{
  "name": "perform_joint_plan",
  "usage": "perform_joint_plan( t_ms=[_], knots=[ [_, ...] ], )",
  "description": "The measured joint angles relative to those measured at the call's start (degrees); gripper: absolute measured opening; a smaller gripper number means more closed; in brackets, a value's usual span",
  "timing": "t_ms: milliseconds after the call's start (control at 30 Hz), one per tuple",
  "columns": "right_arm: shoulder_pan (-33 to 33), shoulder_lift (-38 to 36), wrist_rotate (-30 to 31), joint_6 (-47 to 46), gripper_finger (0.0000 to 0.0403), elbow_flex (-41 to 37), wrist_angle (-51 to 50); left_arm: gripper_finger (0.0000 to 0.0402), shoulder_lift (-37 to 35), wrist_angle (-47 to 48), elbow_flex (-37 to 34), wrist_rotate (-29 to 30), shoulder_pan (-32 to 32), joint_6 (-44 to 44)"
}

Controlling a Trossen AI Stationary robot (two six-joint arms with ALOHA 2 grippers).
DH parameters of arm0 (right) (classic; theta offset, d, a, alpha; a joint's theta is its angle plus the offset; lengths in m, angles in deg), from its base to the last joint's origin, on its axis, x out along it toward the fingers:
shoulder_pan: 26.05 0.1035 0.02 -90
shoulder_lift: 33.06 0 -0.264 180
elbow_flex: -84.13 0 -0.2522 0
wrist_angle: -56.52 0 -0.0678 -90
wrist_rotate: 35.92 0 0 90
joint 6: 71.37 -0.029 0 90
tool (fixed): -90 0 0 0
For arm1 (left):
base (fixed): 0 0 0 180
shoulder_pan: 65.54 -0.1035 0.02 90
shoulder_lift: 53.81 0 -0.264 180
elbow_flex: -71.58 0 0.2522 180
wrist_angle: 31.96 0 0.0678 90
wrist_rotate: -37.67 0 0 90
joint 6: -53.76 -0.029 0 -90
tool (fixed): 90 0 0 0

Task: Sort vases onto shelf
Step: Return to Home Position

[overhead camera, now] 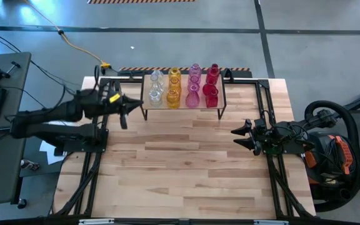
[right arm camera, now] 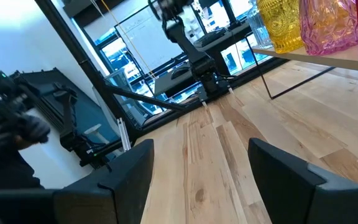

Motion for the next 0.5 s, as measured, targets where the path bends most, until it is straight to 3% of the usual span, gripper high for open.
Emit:
perform_joint_plan(
  t_ms=[200, 500],
  knots=[
    [0.0, 0.0, 0.0, 0.0, 0.0245, 0.0, 0.0, 0.0003, -7.0, -9.5, -14.2, -0.1, 2.1, 5.0],
    [0.0, 0.0, 0.0, 0.0, 0.0245, 0.0, 0.0, 0.0003, -12.1, -21.7, -27.8, -0.1, 3.7, 6.7]
  ],
)
